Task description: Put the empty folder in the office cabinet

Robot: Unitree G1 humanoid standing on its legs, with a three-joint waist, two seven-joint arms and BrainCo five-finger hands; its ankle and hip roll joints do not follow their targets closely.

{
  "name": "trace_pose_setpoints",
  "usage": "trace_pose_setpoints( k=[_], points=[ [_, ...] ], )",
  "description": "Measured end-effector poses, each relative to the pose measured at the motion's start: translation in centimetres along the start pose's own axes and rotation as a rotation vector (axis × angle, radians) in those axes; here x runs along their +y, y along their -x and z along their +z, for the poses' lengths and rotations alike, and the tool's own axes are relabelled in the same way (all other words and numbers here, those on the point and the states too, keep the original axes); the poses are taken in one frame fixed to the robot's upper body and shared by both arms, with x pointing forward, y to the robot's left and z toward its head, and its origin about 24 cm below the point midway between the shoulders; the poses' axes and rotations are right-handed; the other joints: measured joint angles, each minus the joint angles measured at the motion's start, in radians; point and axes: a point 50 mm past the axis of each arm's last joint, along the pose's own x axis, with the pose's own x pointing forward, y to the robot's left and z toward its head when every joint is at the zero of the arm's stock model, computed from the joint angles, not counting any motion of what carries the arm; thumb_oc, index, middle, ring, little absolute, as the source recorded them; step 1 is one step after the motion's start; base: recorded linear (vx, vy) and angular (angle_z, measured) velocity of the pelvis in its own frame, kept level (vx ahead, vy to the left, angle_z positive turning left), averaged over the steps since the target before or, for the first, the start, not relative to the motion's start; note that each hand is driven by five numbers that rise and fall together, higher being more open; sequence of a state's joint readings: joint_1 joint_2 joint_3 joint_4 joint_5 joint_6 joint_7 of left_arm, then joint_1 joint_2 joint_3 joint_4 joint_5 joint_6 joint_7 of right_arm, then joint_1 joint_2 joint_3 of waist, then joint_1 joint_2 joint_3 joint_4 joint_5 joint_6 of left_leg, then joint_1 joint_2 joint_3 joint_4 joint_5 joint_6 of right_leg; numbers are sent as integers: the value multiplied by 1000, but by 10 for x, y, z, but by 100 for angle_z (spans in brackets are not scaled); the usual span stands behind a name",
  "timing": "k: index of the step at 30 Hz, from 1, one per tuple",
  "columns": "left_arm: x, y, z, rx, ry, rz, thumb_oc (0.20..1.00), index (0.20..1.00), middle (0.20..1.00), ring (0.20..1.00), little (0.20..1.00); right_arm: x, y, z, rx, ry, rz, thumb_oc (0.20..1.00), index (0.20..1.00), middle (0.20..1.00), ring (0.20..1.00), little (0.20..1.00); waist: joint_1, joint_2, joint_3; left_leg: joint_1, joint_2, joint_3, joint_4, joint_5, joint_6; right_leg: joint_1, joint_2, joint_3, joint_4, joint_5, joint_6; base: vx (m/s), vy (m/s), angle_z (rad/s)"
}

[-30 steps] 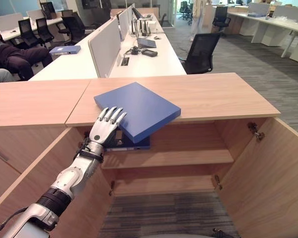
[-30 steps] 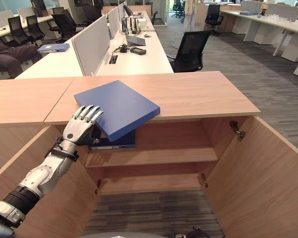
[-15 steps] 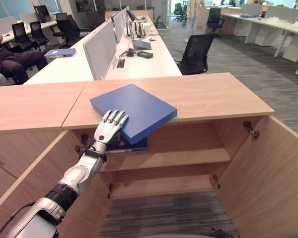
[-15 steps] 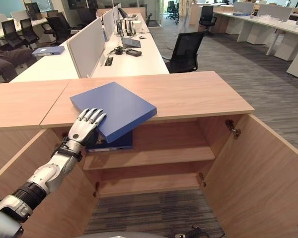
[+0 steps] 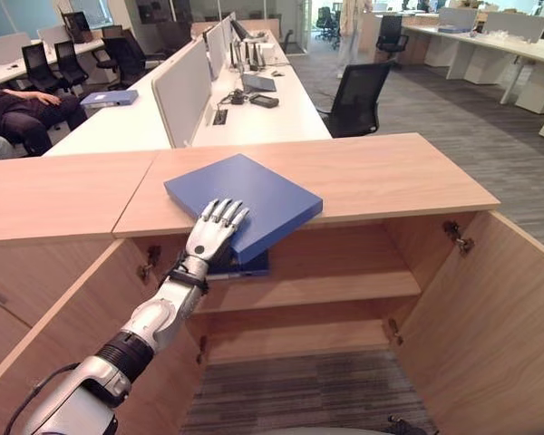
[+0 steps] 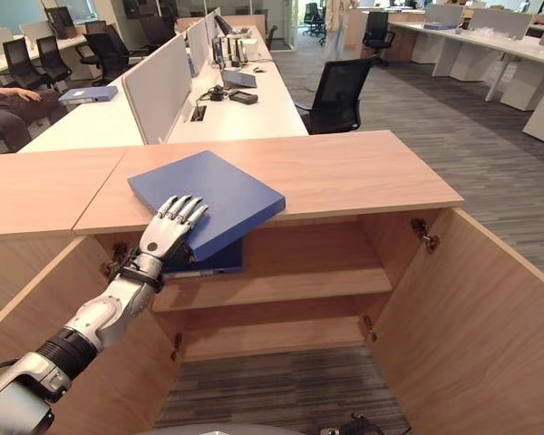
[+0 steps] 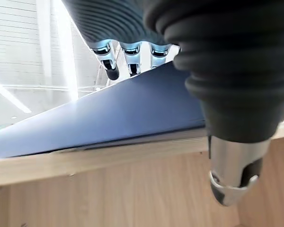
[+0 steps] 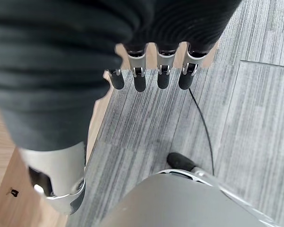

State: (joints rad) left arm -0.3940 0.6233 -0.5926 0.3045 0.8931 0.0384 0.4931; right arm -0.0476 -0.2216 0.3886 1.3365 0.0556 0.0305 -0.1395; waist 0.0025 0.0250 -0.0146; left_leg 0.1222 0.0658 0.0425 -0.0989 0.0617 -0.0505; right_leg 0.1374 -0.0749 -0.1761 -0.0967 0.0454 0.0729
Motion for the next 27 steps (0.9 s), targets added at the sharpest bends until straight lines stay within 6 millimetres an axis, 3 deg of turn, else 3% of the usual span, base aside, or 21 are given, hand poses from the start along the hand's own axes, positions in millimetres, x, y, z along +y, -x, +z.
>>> trace_pose_setpoints(
  k=[8,9,10,11,12,27],
  points=[
    [-1,0,2,-12,2,-4,1000,1000,1000,1000,1000,-1,0,0,2,9,-13,1000,1000,1000,1000,1000,-4,2,1,0,0,0,0,0,0,1,0,0,0,0,-1,0,0,0],
    [-1,0,2,-13,2,-4,956,956,956,956,956,-1,0,0,2,9,-14,1000,1000,1000,1000,1000,-5,3,1,1,0,0,0,0,0,1,0,0,0,0,-1,0,0,0],
    [-1,0,3,-15,2,-6,614,614,614,614,614,-1,0,0,3,8,-15,1000,1000,1000,1000,1000,-5,3,2,1,0,0,0,0,0,2,0,0,0,0,0,0,0,0],
    [-2,1,4,-21,2,-10,564,564,564,564,564,-1,0,-1,4,7,-15,1000,1000,1000,1000,1000,-5,4,2,2,0,0,0,0,0,2,0,0,0,0,0,0,0,0],
    [-5,2,8,-35,7,-23,200,200,200,200,200,-2,0,-1,5,6,-17,1000,1000,1000,1000,1000,-6,5,3,3,0,0,0,0,0,3,0,0,0,0,0,0,0,0],
    [-3,-6,11,-30,22,36,200,200,200,200,200,-6,0,-4,17,6,-31,1000,1000,1000,1000,1000,-20,26,-10,7,1,1,0,-2,0,7,1,1,0,-3,4,0,0,0]
  ],
)
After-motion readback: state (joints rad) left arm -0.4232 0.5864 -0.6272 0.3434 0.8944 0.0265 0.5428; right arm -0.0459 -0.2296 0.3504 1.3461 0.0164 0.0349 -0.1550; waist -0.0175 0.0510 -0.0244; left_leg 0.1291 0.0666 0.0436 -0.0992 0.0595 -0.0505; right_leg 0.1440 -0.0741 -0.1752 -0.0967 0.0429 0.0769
